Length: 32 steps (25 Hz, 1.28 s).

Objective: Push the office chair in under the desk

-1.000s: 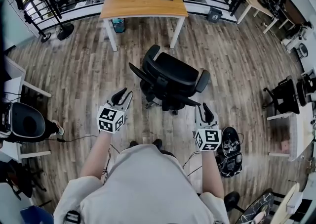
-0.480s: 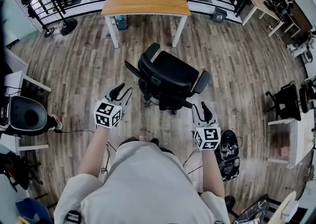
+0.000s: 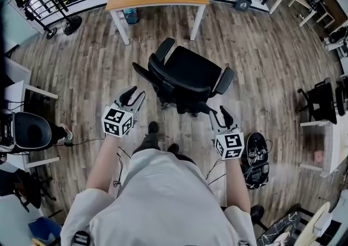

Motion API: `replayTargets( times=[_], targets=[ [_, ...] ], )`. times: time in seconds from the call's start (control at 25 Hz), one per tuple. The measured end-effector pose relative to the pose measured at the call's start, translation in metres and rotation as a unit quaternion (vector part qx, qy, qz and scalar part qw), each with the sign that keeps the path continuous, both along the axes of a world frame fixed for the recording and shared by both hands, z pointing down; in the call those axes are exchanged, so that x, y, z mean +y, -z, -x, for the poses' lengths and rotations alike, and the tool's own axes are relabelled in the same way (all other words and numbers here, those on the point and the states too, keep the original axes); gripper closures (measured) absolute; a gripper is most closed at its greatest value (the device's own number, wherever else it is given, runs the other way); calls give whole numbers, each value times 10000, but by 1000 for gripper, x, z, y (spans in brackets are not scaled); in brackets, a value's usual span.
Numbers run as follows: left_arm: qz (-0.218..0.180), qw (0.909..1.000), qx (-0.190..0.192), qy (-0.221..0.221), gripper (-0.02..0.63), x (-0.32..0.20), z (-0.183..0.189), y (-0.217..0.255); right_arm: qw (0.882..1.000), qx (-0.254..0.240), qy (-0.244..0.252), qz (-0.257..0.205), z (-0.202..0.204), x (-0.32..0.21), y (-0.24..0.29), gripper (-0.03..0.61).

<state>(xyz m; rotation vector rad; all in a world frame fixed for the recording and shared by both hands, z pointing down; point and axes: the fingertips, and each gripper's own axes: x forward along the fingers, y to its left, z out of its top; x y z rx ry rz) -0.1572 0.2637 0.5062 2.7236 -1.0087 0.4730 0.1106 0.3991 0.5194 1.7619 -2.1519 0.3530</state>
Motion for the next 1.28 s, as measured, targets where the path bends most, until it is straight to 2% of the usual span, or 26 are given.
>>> replayTargets(
  times=[0.2,0.4,0.56,0.68,0.8,0.92,1.0,1.12,1.28],
  targets=[
    [-94,9990,-94,-430,465,-22,-10,-7,9991,1,152,388,12,-12,-24,400],
    [-280,9914,-666,-1087,457,-48,-15,-26,9976,76,122,683,20,-27,-40,400],
    [-433,9780,-1212,-1643,445,-63,-23,-45,9940,313,230,1025,26,-29,-57,400],
    [-569,9596,-1760,-2118,437,-74,-26,-70,9893,558,294,1313,28,-32,-71,400],
    [-807,9304,-2366,-2681,415,-80,-27,-91,9835,783,457,1563,32,-36,-83,400],
    [-1190,8916,-2998,-3178,386,-87,-28,-107,9734,1092,685,1893,31,-39,-100,400],
    [-1449,8633,-3412,-3424,382,-93,-26,-117,9631,1367,848,2158,31,-36,-110,400],
    [-1795,8150,-4027,-3760,363,-102,-23,-133,9468,1794,1072,2448,33,-34,-122,399],
    [-1854,7556,-4672,-4200,347,-115,-15,-160,9279,2172,1227,2770,34,-36,-140,399]
  ],
)
